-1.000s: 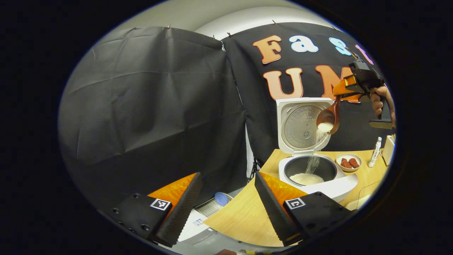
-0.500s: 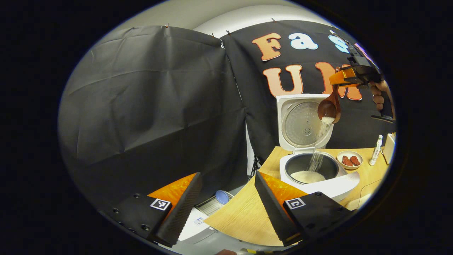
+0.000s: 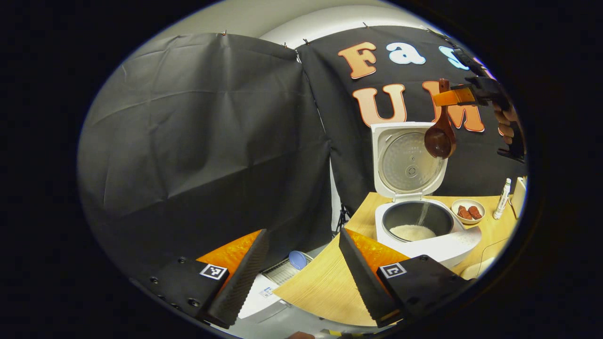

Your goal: Close the left gripper, press the button to open the rice cooker; take a wooden spoon from the chopstick holder with the right hand, scoop a spoonful of rice and pour it into the rice cooker, then put the wooden spoon back into the chopstick holder.

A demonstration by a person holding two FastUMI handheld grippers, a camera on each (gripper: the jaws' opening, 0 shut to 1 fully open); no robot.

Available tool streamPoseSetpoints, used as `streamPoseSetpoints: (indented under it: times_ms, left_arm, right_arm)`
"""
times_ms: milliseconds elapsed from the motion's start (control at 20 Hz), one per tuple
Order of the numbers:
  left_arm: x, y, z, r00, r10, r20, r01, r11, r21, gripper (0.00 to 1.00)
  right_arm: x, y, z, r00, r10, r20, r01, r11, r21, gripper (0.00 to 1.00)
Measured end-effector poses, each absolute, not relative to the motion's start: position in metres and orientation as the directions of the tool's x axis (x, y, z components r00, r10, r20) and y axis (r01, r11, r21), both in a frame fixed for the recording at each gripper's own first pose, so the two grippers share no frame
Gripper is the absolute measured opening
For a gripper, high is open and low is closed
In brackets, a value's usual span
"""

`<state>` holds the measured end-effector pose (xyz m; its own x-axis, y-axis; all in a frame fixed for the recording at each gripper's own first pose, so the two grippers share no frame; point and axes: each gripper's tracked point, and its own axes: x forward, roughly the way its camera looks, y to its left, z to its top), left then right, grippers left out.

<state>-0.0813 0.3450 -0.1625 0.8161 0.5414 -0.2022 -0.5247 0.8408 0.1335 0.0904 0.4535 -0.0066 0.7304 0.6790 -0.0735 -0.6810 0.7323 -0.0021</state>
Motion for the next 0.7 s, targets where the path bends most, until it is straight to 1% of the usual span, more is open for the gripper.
streamPoseSetpoints:
  times_ms: [200, 400, 550, 700]
  left_arm:
    - [-0.083, 0.337, -0.159, 0.820, 0.541, -0.189, -0.524, 0.841, 0.135, 1.00]
    - [-0.082, 0.327, -0.160, 0.840, 0.509, -0.189, -0.492, 0.860, 0.133, 1.00]
    - [-0.064, 0.307, -0.153, 0.859, 0.476, -0.188, -0.460, 0.879, 0.124, 1.00]
    - [-0.051, 0.281, -0.153, 0.879, 0.433, -0.197, -0.417, 0.901, 0.121, 1.00]
  right_arm:
    - [0.089, 0.439, -0.019, 0.722, 0.683, -0.116, -0.679, 0.730, 0.073, 0.11]
    - [0.083, 0.400, -0.028, 0.720, 0.674, -0.162, -0.644, 0.737, 0.206, 0.11]
    - [0.082, 0.347, -0.047, 0.735, 0.644, -0.213, -0.587, 0.761, 0.276, 0.11]
    - [0.076, 0.285, -0.068, 0.769, 0.588, -0.251, -0.508, 0.800, 0.320, 0.11]
